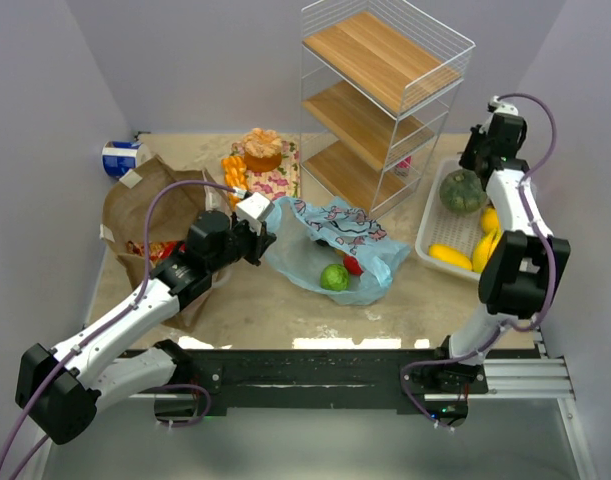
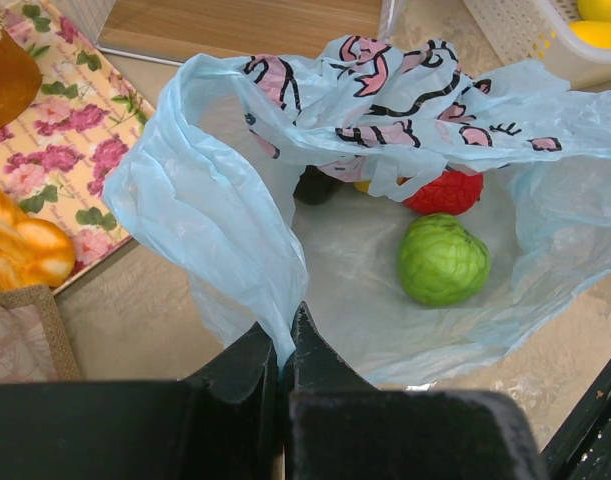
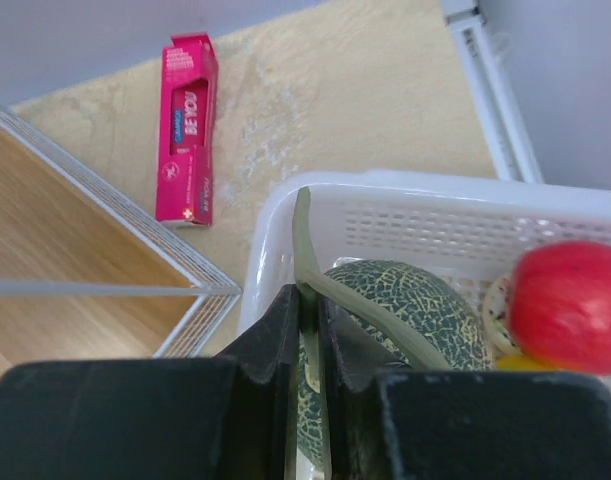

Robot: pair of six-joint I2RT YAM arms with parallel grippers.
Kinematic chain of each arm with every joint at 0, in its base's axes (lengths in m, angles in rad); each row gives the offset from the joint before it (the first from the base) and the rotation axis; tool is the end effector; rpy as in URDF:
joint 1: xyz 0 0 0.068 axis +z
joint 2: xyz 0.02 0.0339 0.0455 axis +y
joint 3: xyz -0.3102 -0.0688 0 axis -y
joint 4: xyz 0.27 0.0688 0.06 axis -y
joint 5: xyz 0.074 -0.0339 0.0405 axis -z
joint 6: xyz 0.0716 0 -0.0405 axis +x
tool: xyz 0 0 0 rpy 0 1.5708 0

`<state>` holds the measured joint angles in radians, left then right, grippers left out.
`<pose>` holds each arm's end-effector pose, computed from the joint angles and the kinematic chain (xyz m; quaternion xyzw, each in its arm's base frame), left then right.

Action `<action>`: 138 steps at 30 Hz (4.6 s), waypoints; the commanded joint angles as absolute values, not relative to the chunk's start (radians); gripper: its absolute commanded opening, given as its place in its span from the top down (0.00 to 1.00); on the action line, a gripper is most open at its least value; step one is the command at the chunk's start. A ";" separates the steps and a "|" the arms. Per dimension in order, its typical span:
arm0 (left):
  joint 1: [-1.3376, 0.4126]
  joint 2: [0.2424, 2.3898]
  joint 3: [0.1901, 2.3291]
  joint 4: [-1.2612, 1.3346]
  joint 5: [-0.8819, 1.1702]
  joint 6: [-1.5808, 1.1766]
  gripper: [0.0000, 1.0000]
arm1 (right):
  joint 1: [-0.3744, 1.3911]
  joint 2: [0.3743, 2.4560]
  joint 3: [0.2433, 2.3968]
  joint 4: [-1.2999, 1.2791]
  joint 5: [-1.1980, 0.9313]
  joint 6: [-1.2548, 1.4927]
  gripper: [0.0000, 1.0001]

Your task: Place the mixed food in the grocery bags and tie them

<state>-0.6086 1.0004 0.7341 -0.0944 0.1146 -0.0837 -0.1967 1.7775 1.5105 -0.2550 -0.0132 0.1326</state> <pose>0.2124 -0.1580 0.3102 0.2445 0.7846 -0.2370 0.5182 0.4769 -0.0941 0.3311 0.1386 0.8544 -0.0103 0.5006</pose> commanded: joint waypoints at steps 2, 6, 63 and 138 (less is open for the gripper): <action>-0.603 0.982 0.750 -0.052 0.150 -0.077 1.00 | -0.198 1.462 1.422 -0.198 0.069 0.175 1.00; -0.603 0.980 0.755 -0.034 0.181 -0.092 1.00 | -0.193 1.260 1.342 -0.186 -0.046 0.224 1.00; -0.601 0.968 0.928 -0.093 0.195 -0.474 1.00 | 0.936 1.359 1.026 -0.101 0.292 0.135 1.00; -0.601 1.008 1.325 -0.492 -0.193 -0.157 1.00 | 0.942 1.034 1.742 -1.215 0.602 0.273 1.00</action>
<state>-0.6086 1.0462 1.1625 -0.4534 -0.0433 -0.2905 0.9417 1.0065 1.4929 -1.1927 0.3866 0.3603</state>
